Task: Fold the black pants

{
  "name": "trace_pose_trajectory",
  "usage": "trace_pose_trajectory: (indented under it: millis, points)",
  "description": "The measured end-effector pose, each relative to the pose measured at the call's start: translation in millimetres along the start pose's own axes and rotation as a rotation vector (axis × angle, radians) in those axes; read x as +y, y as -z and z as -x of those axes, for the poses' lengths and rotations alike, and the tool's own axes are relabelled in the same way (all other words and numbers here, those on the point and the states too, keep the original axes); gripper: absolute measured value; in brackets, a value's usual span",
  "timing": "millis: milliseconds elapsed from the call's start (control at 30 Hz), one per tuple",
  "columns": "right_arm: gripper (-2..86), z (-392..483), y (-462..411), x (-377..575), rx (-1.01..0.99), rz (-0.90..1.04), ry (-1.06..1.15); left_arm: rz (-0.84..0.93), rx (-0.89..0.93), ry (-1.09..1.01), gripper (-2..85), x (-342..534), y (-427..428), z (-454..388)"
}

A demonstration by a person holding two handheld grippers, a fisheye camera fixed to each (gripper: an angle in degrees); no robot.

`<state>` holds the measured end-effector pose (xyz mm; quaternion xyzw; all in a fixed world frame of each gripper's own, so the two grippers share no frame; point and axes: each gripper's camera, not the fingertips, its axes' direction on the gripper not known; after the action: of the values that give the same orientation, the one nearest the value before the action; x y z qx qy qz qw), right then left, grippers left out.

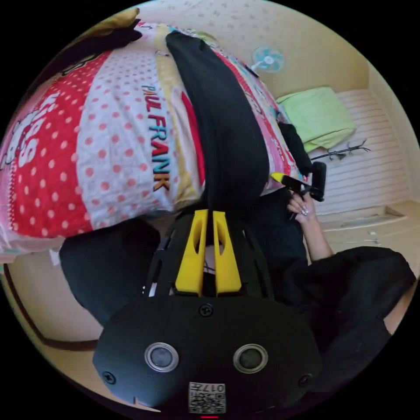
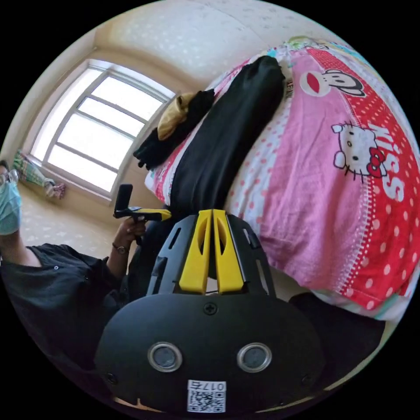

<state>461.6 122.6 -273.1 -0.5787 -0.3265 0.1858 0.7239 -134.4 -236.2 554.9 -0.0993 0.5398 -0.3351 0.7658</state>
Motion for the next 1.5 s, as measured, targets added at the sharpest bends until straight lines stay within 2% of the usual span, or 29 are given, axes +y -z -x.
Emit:
trace_pose_trajectory:
  millis: [167,233,333,467,633,733,833,967,1100,1200,1267,1367,1500]
  points:
    - [10.3,10,29,-21,0.090,-0.180,0.002,-0.328,0.080,-0.048,8.0,-6,68,-13]
    - [12.4,-3,32,-44,0.068,-0.173,-0.063,-0.350,0.102,-0.053,10.0,-31,81,-6]
    - [14.1,-33,19,-84,-0.093,-0.083,-0.173,-0.286,0.154,0.003,14.3,-85,83,24]
    - [15.7,-55,2,-114,-0.321,-0.005,-0.278,-0.060,0.391,0.072,19.4,-143,57,69]
    - [14.4,-42,-22,-138,-0.312,0.124,-0.235,0.035,0.448,0.093,14.7,-165,41,87]
    - [6.8,-29,-40,-146,-0.283,0.171,-0.200,0.083,0.499,0.125,7.0,-170,25,94]
    - [2.1,0,-17,-134,-0.328,0.070,-0.121,-0.052,0.499,0.027,4.4,-149,48,74]
    - [0.5,107,62,-104,-0.450,-0.094,0.162,-0.264,0.673,-0.248,4.1,-89,133,2]
    - [0.4,271,160,-71,-0.394,-0.191,0.572,-0.409,0.621,-0.555,4.1,-32,232,-101]
    - [0.5,374,226,-46,-0.340,-0.271,0.797,-0.520,0.581,-0.760,4.1,12,307,-183]
    - [0.5,424,261,-36,-0.317,-0.329,0.867,-0.608,0.580,-0.869,4.2,37,354,-237]
    - [0.6,481,304,-35,-0.242,-0.391,0.900,-0.664,0.526,-0.892,4.2,43,391,-286]
    - [0.8,489,322,-70,-0.154,-0.400,0.754,-0.632,0.496,-0.816,4.2,5,395,-300]
